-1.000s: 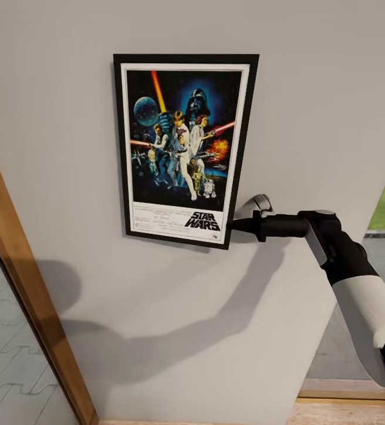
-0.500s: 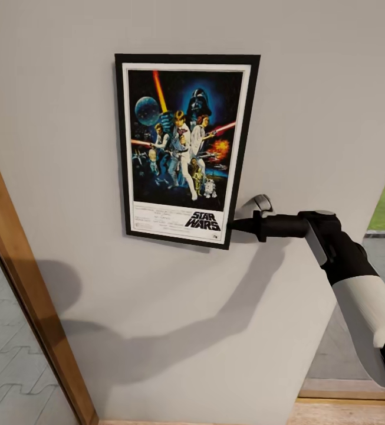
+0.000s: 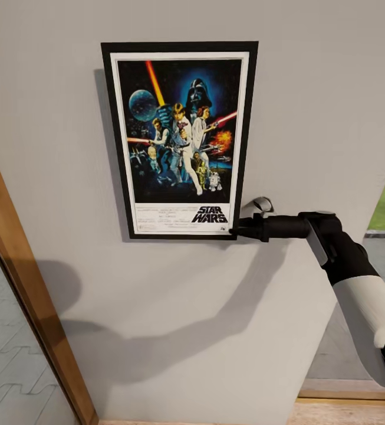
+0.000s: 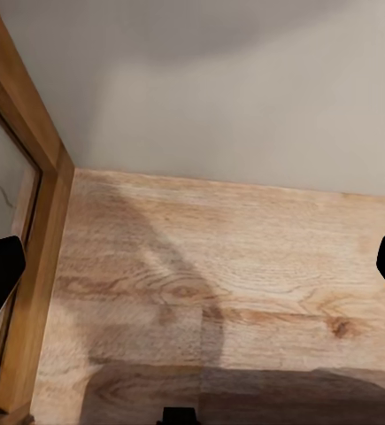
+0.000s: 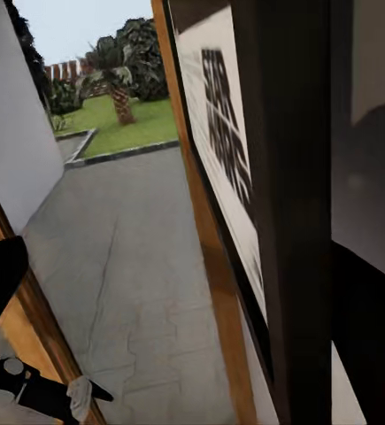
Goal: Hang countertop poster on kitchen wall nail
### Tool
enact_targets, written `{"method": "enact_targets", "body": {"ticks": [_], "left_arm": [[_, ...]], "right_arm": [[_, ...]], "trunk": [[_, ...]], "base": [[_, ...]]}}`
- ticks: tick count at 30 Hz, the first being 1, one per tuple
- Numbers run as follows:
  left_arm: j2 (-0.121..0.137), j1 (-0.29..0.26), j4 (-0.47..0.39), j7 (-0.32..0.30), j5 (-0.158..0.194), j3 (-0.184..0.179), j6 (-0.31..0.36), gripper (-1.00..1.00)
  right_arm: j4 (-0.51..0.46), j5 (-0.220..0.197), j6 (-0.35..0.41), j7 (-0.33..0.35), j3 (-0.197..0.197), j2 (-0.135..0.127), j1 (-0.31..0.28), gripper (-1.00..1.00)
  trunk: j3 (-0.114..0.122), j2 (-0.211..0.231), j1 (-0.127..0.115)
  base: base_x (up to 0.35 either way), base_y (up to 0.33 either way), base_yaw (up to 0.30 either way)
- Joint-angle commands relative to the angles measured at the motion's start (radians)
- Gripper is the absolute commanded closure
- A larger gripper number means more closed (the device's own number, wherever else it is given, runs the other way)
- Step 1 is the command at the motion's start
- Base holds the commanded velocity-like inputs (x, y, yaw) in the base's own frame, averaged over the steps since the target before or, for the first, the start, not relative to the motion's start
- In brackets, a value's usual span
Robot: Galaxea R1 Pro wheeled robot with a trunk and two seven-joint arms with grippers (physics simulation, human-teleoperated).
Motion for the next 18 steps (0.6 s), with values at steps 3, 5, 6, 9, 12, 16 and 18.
{"method": "enact_targets", "body": {"ticks": [3,5,6,9,12,16,18], "left_arm": [[0.0,0.0,-0.002,-0.007,0.0,0.004,0.0,-1.0],[0.0,0.0,-0.001,-0.007,0.0,0.004,0.0,-1.0],[0.0,0.0,-0.001,-0.007,0.0,0.004,0.0,-1.0],[0.0,0.0,-0.001,-0.007,0.0,0.004,0.0,-1.0],[0.0,0.0,-0.001,-0.007,0.0,0.004,0.0,-1.0],[0.0,0.0,-0.002,-0.008,0.0,0.004,0.0,-1.0],[0.0,0.0,-0.002,-0.008,0.0,0.004,0.0,-1.0]], "right_arm": [[-0.003,0.001,0.004,-0.043,0.004,-0.002,-0.001,-1.0],[-0.004,0.0,0.004,-0.043,0.004,-0.002,-0.001,-1.0],[-0.005,0.0,0.004,-0.043,0.004,-0.002,-0.001,-1.0],[-0.005,0.0,0.004,-0.043,0.005,-0.002,-0.001,-1.0],[-0.006,0.0,0.003,-0.043,0.005,-0.003,-0.001,-1.0],[-0.006,0.001,0.003,-0.043,0.005,-0.003,-0.001,-1.0],[-0.006,0.001,0.003,-0.043,0.006,-0.003,-0.001,-1.0]], "trunk": [[-0.002,-0.001,0.001],[-0.002,-0.001,0.001],[-0.002,-0.001,0.001],[-0.002,-0.001,0.001],[-0.002,-0.001,0.001],[-0.002,-0.001,0.001],[-0.002,-0.001,0.001]], "base": [[0.0,0.0,0.0],[0.0,0.0,0.0],[0.0,0.0,0.0],[0.0,0.0,0.0],[-0.003,-0.012,0.0],[-0.061,-0.154,0.0],[-0.043,-0.109,0.0]]}}
